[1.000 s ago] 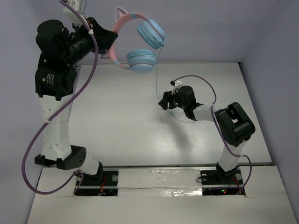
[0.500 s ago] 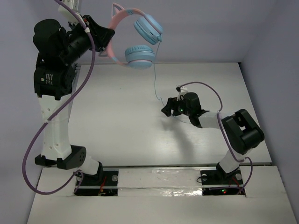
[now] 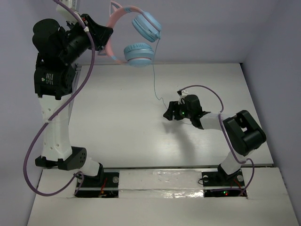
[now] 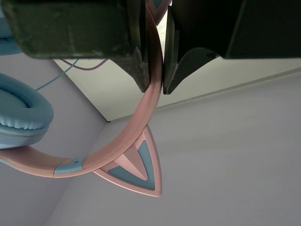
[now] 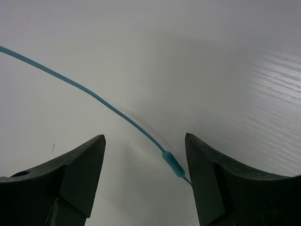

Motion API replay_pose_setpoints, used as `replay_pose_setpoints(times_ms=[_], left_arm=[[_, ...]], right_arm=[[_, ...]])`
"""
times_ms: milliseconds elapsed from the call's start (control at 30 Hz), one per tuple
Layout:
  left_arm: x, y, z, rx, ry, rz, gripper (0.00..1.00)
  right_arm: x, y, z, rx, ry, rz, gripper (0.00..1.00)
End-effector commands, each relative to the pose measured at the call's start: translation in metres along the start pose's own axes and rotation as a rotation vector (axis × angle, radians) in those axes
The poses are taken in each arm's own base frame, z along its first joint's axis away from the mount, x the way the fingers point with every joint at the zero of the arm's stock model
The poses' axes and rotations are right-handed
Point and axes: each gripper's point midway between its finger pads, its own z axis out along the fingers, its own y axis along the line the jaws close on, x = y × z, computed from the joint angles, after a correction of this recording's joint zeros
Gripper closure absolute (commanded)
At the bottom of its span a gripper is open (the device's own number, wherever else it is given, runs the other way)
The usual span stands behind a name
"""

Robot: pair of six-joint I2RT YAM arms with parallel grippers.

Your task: Wrap the headphones

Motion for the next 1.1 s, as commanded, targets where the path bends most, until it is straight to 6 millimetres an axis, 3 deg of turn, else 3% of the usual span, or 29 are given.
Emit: replay_pose_setpoints(times_ms=[0, 200, 233, 300, 333, 433, 500, 533, 567, 633, 667, 767, 900, 933, 1000, 1033, 1067], left_arm=[[-0.033, -0.011, -0.009, 0.022, -0.125, 0.011, 1.0], [-0.032, -0.004, -0.007, -0.013, -0.125, 0.017, 1.0], [-0.031, -0.002, -0.007, -0.019, -0.123, 0.017, 1.0], [-0.03, 0.0, -0.005, -0.026, -0.122, 0.017, 1.0], [-0.029, 0.002, -0.005, -0.034, -0.121, 0.017, 1.0], [-0.025, 0.01, -0.001, -0.061, -0.124, 0.008, 1.0], [-0.023, 0.013, 0.0, -0.073, -0.13, -0.003, 1.0], [-0.016, 0.019, 0.006, -0.082, -0.122, -0.013, 1.0], [-0.014, 0.025, 0.008, -0.104, -0.126, -0.033, 1.0], [0.001, 0.045, 0.018, -0.173, -0.113, -0.062, 1.0], [0.003, 0.06, 0.018, -0.245, -0.129, -0.072, 1.0], [0.024, 0.096, 0.024, -0.384, -0.134, -0.089, 1.0], [0.049, 0.125, 0.027, -0.489, -0.143, -0.121, 1.0], [0.061, 0.133, 0.03, -0.508, -0.13, -0.128, 1.0], [0.073, 0.139, 0.032, -0.521, -0.128, -0.144, 1.0], [0.089, 0.146, 0.035, -0.532, -0.112, -0.158, 1.0], [0.095, 0.148, 0.033, -0.535, -0.111, -0.166, 1.0]], right_arm=[[0.011, 0.004, 0.001, -0.003, 0.041, 0.019, 0.26], [0.023, 0.005, 0.001, 0.004, 0.083, 0.037, 0.29], [0.024, 0.005, 0.001, 0.004, 0.083, 0.041, 0.43], [0.026, 0.001, 0.001, 0.026, 0.09, 0.054, 0.54], [0.029, 0.004, 0.001, 0.021, 0.097, 0.056, 0.75], [0.033, 0.012, -0.002, 0.019, 0.099, 0.045, 1.0], [0.033, 0.02, -0.003, 0.022, 0.098, 0.028, 1.0], [0.038, 0.035, -0.004, -0.001, 0.111, 0.0, 1.0], [0.031, 0.044, -0.006, 0.005, 0.088, -0.026, 1.0], [0.037, 0.059, -0.012, 0.024, 0.118, -0.076, 1.0], [0.036, 0.075, -0.018, 0.034, 0.099, -0.13, 1.0], [0.037, 0.094, -0.035, 0.079, 0.108, -0.189, 1.0], [0.039, 0.116, -0.071, 0.059, 0.117, -0.183, 1.0], [0.026, 0.122, -0.08, 0.051, 0.084, -0.175, 1.0], [0.027, 0.128, -0.093, 0.08, 0.112, -0.207, 1.0], [0.007, 0.141, -0.101, 0.071, 0.071, -0.22, 1.0], [0.0, 0.144, -0.106, 0.088, 0.062, -0.249, 1.0]])
